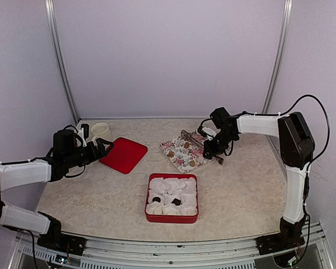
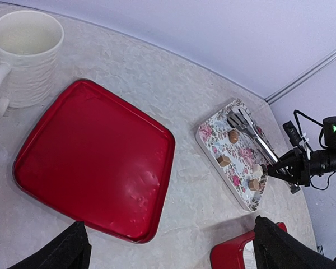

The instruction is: Pack the chocolate

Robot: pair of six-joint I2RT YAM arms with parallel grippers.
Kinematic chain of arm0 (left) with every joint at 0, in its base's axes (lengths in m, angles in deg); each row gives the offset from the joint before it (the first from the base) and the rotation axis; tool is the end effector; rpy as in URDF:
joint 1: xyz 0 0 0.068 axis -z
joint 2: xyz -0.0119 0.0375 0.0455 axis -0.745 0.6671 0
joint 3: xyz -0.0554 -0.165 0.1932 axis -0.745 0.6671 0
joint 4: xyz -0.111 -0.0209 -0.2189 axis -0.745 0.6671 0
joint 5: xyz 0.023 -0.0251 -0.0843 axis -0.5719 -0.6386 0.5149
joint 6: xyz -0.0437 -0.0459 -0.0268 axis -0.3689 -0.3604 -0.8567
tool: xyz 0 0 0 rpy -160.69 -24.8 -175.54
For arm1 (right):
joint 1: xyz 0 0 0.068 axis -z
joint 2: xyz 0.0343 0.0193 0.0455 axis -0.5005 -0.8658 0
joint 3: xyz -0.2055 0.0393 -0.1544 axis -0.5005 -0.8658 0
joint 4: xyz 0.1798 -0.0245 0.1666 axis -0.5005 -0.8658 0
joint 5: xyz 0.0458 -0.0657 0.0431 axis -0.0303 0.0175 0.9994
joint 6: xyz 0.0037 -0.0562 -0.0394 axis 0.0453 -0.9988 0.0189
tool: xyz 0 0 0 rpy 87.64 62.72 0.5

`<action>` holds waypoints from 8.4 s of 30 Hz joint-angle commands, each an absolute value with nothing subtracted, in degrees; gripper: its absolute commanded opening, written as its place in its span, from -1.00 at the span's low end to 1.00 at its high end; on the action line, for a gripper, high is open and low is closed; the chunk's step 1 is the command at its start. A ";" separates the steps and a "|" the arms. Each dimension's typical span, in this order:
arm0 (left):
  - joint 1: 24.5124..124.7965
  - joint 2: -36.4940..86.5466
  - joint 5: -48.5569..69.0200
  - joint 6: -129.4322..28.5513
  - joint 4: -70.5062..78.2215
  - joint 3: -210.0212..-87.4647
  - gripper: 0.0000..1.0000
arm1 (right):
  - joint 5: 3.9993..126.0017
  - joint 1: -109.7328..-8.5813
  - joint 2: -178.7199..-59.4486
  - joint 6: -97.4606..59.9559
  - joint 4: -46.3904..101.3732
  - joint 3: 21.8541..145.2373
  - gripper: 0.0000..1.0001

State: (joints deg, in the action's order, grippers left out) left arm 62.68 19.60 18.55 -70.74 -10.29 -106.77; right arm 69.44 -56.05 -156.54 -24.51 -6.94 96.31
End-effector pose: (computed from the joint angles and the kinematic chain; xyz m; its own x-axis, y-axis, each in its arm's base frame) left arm 0.2527 -0.0819 0.1980 -0.5889 -0.3702 -0.7184 0.2151 0.7851 -0.5809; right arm 0.3740 0.1953 0.1543 -0.8248 -0.3825 -0.4164 -0.4928 0.8474 0.1977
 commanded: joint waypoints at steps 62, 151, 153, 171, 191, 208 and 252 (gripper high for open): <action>62.16 18.15 20.14 -69.96 -9.81 -107.87 0.98 | 69.55 -87.23 -109.98 -5.96 -31.08 63.45 -0.68; 62.21 20.35 22.13 -70.91 -13.41 -105.85 0.98 | 66.39 -44.99 -122.52 -19.00 -1.58 59.65 -0.23; 62.16 20.45 22.10 -70.83 -13.40 -105.86 0.98 | 66.85 -44.89 -123.50 -19.36 -1.11 59.76 -0.24; 62.14 21.05 22.27 -70.68 -13.98 -105.42 0.98 | 73.78 -45.05 -128.70 -22.75 -2.13 63.68 -0.34; 61.35 22.28 22.86 -70.83 -14.62 -105.41 0.98 | 66.30 -46.07 -133.43 -23.49 -7.26 69.11 -0.31; 59.81 22.04 23.37 -70.85 -15.16 -104.83 0.98 | 66.60 -46.83 -135.48 -23.57 -10.73 72.65 -0.44; 59.86 17.91 23.47 -72.20 -13.31 -104.74 0.98 | 72.21 -75.51 -118.41 -23.57 -10.31 71.26 -0.58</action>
